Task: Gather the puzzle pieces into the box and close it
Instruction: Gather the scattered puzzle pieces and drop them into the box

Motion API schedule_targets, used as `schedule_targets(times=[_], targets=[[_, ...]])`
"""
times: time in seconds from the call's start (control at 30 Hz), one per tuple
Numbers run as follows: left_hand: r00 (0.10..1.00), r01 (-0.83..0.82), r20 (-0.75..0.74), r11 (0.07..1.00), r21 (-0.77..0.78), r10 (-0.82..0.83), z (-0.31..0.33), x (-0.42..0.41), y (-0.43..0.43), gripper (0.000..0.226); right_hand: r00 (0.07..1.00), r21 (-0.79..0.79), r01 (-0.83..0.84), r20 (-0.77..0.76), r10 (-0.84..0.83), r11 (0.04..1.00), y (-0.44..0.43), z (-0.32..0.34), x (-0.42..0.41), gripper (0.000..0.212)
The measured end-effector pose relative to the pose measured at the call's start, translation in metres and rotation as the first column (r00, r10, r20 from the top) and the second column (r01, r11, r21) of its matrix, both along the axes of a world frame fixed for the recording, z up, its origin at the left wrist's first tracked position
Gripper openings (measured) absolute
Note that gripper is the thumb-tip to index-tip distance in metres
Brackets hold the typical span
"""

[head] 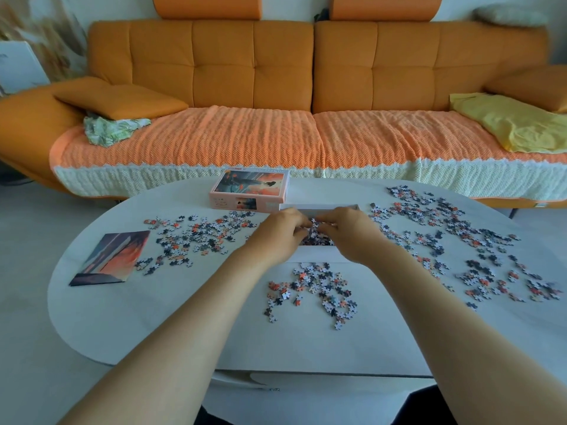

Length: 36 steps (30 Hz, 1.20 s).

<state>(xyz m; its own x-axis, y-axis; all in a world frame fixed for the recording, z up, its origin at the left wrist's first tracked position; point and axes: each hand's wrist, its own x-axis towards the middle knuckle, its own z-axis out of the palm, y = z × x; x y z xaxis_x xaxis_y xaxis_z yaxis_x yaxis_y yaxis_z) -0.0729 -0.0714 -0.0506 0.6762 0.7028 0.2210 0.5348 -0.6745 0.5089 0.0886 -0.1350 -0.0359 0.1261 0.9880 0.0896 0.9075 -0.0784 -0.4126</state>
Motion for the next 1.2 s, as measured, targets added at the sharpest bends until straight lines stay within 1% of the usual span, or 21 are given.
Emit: schedule_targets(times=[0.03, 0.1, 0.17, 0.23, 0.3, 0.4, 0.47, 0.5, 0.6, 0.63, 0.7, 0.73, 0.8, 0.87, 0.9, 0.97, 1.03, 1.07, 1.1, 1.17, 1.2], targets=[[1.000, 0.012, -0.015, 0.999, 0.030, -0.012, 0.000, -0.002, 0.001, 0.024, 1.000, 0.007, 0.004, 0.019, -0.004, 1.000, -0.001, 0.000, 0.001, 0.026], [0.998, 0.026, -0.058, 0.990, 0.138, -0.018, -0.001, -0.006, 0.003, 0.025, 0.999, 0.034, -0.014, 0.046, 0.013, 0.999, -0.004, 0.000, 0.003, 0.028], [0.989, 0.048, -0.147, 0.977, 0.208, -0.017, -0.003, -0.013, 0.006, 0.026, 0.995, 0.011, -0.080, 0.061, 0.080, 0.997, -0.009, 0.000, 0.001, 0.031], [0.974, 0.073, -0.222, 0.986, 0.152, -0.038, -0.004, -0.019, 0.005, 0.029, 0.984, -0.089, -0.161, 0.065, 0.167, 0.983, -0.013, -0.002, -0.002, 0.033], [0.966, 0.091, -0.250, 0.993, 0.070, -0.071, -0.004, -0.022, 0.002, 0.035, 0.975, -0.190, -0.198, 0.068, 0.214, 0.962, -0.014, -0.006, -0.004, 0.037], [0.960, 0.105, -0.268, 0.993, 0.060, -0.085, -0.004, -0.024, -0.004, 0.048, 0.961, -0.281, -0.184, 0.149, 0.233, 0.942, -0.012, -0.008, -0.004, 0.043], [0.966, 0.112, -0.241, 0.992, 0.050, -0.097, -0.004, -0.025, -0.006, 0.048, 0.949, -0.295, -0.168, 0.208, 0.235, 0.941, -0.012, -0.005, -0.003, 0.045], [0.965, 0.119, -0.242, 0.991, 0.054, -0.103, -0.004, -0.025, -0.007, 0.046, 0.946, -0.287, -0.164, 0.225, 0.233, 0.944, -0.012, -0.003, -0.003, 0.046], [0.930, 0.156, -0.353, 0.979, 0.130, -0.101, -0.006, -0.021, -0.007, 0.041, 0.937, -0.197, -0.166, 0.275, 0.217, 0.966, -0.011, -0.001, -0.001, 0.046], [0.921, 0.159, -0.380, 0.975, 0.158, -0.089, -0.006, -0.020, -0.006, 0.041, 0.944, -0.176, -0.172, 0.251, 0.213, 0.969, -0.011, 0.000, -0.002, 0.044], [0.919, 0.147, -0.390, 0.970, 0.194, -0.062, -0.007, -0.018, -0.004, 0.040, 0.963, -0.185, -0.193, 0.152, 0.222, 0.964, -0.013, 0.001, -0.004, 0.035], [0.923, 0.142, -0.380, 0.970, 0.198, -0.057, -0.007, -0.017, -0.003, 0.039, 0.965, -0.203, -0.201, 0.127, 0.229, 0.958, -0.014, 0.001, -0.005, 0.032], [0.929, 0.141, -0.364, 0.971, 0.195, -0.062, -0.005, -0.016, -0.005, 0.039, 0.959, -0.210, -0.191, 0.170, 0.229, 0.959, -0.016, 0.001, -0.004, 0.029], [0.942, 0.142, -0.330, 0.966, 0.214, -0.066, -0.003, -0.016, -0.008, 0.042, 0.960, -0.182, -0.160, 0.201, 0.196, 0.970, -0.016, -0.001, 0.000, 0.035], [0.952, 0.139, -0.298, 0.962, 0.234, -0.066, -0.002, -0.017, -0.010, 0.042, 0.966, -0.161, -0.155, 0.183, 0.184, 0.975, -0.016, -0.003, 0.003, 0.037], [0.975, 0.125, -0.211, 0.950, 0.287, -0.065, -0.002, -0.021, -0.011, 0.035, 0.970, -0.056, -0.189, 0.146, 0.196, 0.980, -0.016, -0.007, 0.007, 0.039], [0.989, 0.103, -0.138, 0.940, 0.325, -0.060, 0.000, -0.028, -0.013, 0.024, 0.965, 0.101, -0.242, 0.130, 0.229, 0.965, -0.018, -0.005, 0.007, 0.034], [0.991, 0.096, -0.122, 0.940, 0.326, -0.059, 0.002, -0.033, -0.017, 0.019, 0.963, 0.158, -0.261, 0.113, 0.246, 0.952, -0.021, -0.002, 0.005, 0.032], [0.991, 0.094, -0.120, 0.948, 0.304, -0.060, 0.005, -0.038, -0.021, 0.016, 0.961, 0.183, -0.274, 0.097, 0.260, 0.944, -0.024, 0.001, 0.001, 0.031], [0.985, 0.091, -0.163, 0.976, 0.196, -0.059, 0.010, -0.049, -0.029, 0.016, 0.956, 0.138, -0.292, 0.070, 0.284, 0.947, -0.034, 0.005, -0.009, 0.033], [0.973, 0.092, -0.221, 0.987, 0.135, -0.061, 0.011, -0.054, -0.033, 0.020, 0.953, 0.086, -0.302, 0.066, 0.297, 0.950, -0.038, 0.004, -0.014, 0.035]])
